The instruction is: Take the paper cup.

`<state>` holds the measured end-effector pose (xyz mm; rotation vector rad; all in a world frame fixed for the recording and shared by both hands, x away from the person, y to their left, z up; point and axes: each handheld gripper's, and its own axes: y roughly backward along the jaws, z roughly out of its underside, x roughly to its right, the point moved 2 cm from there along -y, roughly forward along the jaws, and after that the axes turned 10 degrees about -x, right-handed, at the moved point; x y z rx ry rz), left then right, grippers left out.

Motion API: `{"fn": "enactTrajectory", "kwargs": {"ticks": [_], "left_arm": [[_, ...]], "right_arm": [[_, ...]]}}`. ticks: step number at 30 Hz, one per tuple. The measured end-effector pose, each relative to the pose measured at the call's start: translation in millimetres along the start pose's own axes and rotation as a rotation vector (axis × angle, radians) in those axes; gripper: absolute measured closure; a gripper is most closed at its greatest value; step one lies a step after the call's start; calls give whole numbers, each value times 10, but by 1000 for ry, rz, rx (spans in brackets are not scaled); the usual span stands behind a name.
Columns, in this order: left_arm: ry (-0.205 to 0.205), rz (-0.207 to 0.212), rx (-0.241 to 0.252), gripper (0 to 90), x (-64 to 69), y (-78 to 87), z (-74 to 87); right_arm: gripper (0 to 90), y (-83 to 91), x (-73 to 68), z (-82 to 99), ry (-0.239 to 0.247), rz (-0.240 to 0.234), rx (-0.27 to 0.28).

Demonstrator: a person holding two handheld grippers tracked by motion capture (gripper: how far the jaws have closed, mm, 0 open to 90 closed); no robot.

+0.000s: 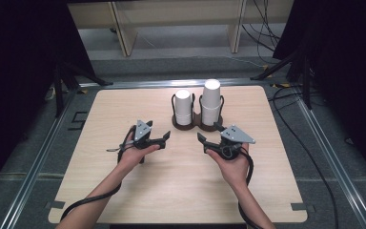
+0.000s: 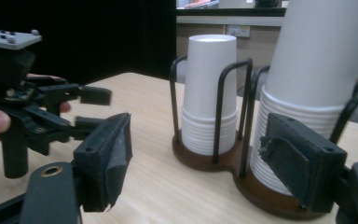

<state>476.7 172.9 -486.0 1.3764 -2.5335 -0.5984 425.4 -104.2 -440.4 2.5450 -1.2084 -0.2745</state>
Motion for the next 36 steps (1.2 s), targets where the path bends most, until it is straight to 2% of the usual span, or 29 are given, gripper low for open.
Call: {"fn": "enactTrajectory", "kwargs": {"ticks": [4, 5, 6, 7, 8, 10, 11, 14, 16, 17, 18, 19, 20, 21, 23, 25, 27, 28, 29, 30, 32, 34, 36], "left_arm": [[-7, 16, -9, 150, 35, -169, -73], [-7, 24, -10, 155, 41, -212, -85], [-3, 29, -20, 160, 47, -252, -96], [-3, 30, -27, 165, 50, -292, -107], [3, 33, -33, 175, 51, -334, -116], [11, 41, -48, 191, 52, -416, -142], [10, 37, -55, 200, 47, -457, -155], [22, 30, -63, 217, 48, -565, -188], [15, 28, -58, 235, 59, -607, -206], [11, 24, -62, 245, 60, -625, -209], [5, 20, -66, 249, 60, -647, -205], [4, 19, -72, 253, 60, -672, -198], [-3, 17, -84, 255, 56, -690, -192], [4, 17, -91, 260, 54, -708, -195], [12, 20, -89, 269, 47, -735, -210], [24, 20, -94, 268, 46, -762, -223], [20, 24, -98, 270, 56, -784, -233], [18, 32, -97, 271, 62, -802, -239], [17, 28, -106, 270, 72, -810, -246], [17, 28, -106, 269, 72, -810, -246], [18, 28, -105, 270, 81, -843, -260], [13, 30, -113, 267, 97, -854, -268], [10, 28, -120, 269, 107, -867, -274]], "right_arm": [[275, -100, -8, -102, 10, 0, -3], [281, -127, -25, -123, -6, -8, -7], [285, -166, -17, -149, 11, -25, 3], [287, -189, -15, -174, 15, -8, -4], [291, -231, -12, -202, 14, -3, 12], [301, -306, -20, -265, -7, -21, 9], [306, -334, -10, -298, 14, -9, -8], [320, -464, -13, -386, 8, -6, -2], [343, -559, -7, -438, 27, 2, -3], [349, -607, -21, -452, -1, -2, -14], [353, -645, -5, -475, 12, 16, -7], [355, -696, -24, -487, -15, 2, -1], [358, -726, -29, -499, -17, 9, -22], [360, -771, -14, -516, 2, 13, -21], [366, -843, -8, -553, -6, 1, -4], [371, -881, 7, -585, 0, 13, 6], [371, -907, 22, -603, -15, 31, -3], [371, -936, 36, -613, -15, 33, 9], [370, -944, 49, -620, -14, 48, -10], [370, -971, 63, -629, -4, 48, -3], [367, -1001, 76, -636, -39, 55, -7], [363, -1037, 96, -641, -31, 58, -8], [359, -1069, 108, -635, -43, 74, -17]]}}
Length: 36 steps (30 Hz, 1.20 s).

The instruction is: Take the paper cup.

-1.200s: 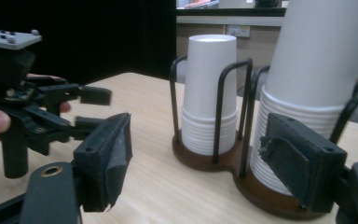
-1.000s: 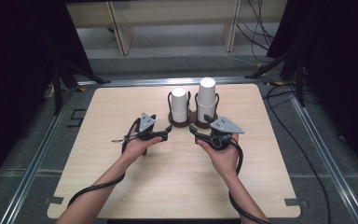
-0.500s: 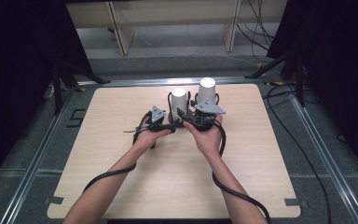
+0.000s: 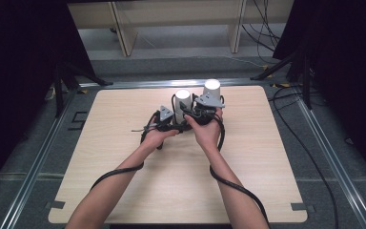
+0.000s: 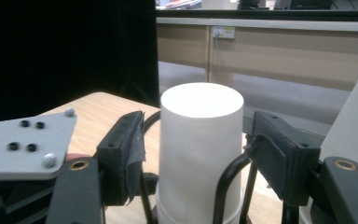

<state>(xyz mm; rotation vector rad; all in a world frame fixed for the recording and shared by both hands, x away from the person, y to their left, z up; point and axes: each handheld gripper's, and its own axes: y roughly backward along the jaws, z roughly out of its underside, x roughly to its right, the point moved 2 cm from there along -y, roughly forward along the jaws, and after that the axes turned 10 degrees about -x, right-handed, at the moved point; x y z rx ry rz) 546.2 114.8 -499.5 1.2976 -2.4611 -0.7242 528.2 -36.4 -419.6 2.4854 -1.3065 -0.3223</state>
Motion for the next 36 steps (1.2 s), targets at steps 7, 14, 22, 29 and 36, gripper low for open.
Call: {"fn": "enactTrajectory", "kwargs": {"ticks": [7, 14, 22, 29, 36], "left_arm": [[18, 1, -5, 276, -7, -23, -13], [26, 11, -17, 285, -13, -56, -31], [41, 30, -26, 220, -37, -72, -41], [42, 40, -51, 195, -64, -136, -72], [39, 40, -63, 213, -72, -149, -79]], "right_arm": [[342, -74, 21, 22, -14, 23, -20], [335, -131, 35, -52, -27, 30, -25], [328, -283, 6, -122, -16, 52, -65], [327, -364, -22, -163, -18, 72, -90], [329, -422, -30, -154, 0, 90, -84]]}}
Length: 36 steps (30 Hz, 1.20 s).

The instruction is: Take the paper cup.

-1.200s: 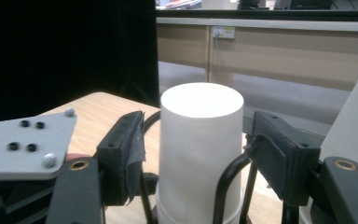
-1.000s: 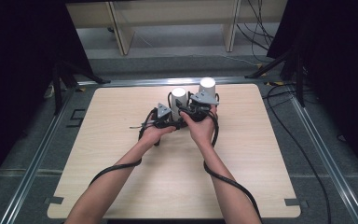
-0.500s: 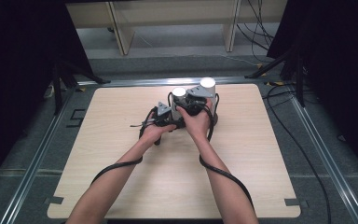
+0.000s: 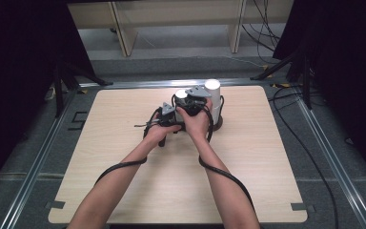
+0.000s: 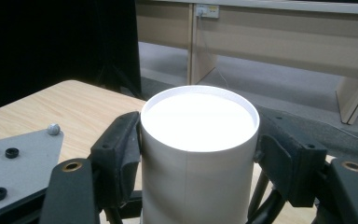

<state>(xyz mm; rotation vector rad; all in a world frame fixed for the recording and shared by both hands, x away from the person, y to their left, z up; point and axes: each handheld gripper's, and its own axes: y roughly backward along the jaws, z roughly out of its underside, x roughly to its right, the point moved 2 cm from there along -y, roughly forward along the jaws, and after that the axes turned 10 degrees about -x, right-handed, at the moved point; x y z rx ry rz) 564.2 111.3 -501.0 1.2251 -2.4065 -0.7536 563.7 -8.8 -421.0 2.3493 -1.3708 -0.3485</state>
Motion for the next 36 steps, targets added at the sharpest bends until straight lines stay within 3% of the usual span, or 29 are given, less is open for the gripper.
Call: {"fn": "enactTrajectory", "kwargs": {"ticks": [9, 12, 16, 17, 20, 22, 25, 31, 35, 36], "left_arm": [[-2, -7, 3, 224, 18, -6, 0], [-19, -19, -11, 238, 31, 0, 1], [-19, -17, -9, 239, 28, -1, 1], [-20, -17, -9, 239, 27, 0, 1], [-20, -16, -8, 239, 21, 0, 2], [-21, -5, -14, 235, 6, -9, -3], [-10, 7, -15, 220, -13, -23, -11], [-28, -7, -25, 224, -4, -19, -13], [-33, -5, -27, 227, -4, -16, -11], [-30, -4, -25, 227, -7, -16, -11]], "right_arm": [[339, -21, -6, 1, 4, 7, 12], [343, 3, 10, -12, 2, 14, 11], [348, 9, 16, -16, 7, -5, 23], [348, 26, 4, -11, -16, -2, 11], [350, 32, 16, -11, 1, -1, 23], [349, 23, 13, -5, -20, -14, 33], [343, 28, 21, -6, -17, -16, 24], [271, -25, 5, -15, -11, -3, 16], [286, -66, -1, -29, -28, -11, 21], [303, -76, -4, -26, -29, 6, 10]]}}
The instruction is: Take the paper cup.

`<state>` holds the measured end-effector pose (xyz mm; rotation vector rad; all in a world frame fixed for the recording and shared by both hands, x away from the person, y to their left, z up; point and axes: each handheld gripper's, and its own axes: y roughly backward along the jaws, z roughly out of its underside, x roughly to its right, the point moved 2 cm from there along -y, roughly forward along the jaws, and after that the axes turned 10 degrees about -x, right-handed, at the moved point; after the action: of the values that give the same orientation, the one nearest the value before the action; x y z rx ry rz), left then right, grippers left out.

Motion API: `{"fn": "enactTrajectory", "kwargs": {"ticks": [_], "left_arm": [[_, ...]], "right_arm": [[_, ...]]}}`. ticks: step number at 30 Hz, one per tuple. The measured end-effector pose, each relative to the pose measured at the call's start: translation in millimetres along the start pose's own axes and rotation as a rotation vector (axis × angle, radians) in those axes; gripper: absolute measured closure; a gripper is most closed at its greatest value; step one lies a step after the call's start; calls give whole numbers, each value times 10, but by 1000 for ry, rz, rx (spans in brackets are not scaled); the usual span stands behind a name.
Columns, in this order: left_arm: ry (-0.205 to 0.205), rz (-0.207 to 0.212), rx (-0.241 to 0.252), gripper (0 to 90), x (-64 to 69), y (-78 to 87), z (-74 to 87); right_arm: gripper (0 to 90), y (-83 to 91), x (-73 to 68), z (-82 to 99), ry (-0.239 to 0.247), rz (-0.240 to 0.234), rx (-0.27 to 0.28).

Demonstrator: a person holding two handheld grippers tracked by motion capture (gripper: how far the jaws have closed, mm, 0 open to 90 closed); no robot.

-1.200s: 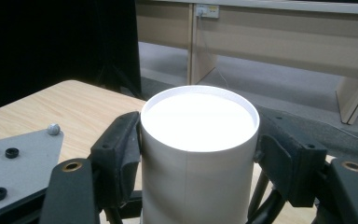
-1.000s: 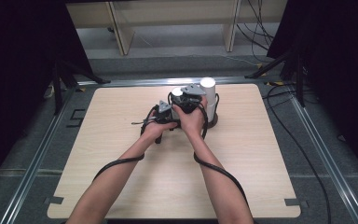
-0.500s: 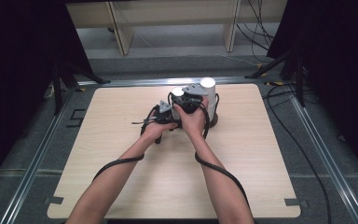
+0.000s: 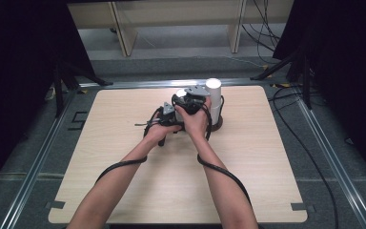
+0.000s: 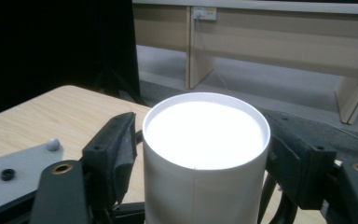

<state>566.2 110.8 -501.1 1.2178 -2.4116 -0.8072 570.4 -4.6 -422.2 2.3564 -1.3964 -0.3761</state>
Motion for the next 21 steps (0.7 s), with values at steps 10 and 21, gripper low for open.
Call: {"fn": "enactTrajectory", "kwargs": {"ticks": [10, 21], "left_arm": [[-1, -3, 11, 232, 14, -3, 1], [-5, -5, -4, 242, 7, 0, 8]], "right_arm": [[344, 68, 17, -42, -2, -6, 25], [350, 225, -1, -253, -6, -18, 81]]}}
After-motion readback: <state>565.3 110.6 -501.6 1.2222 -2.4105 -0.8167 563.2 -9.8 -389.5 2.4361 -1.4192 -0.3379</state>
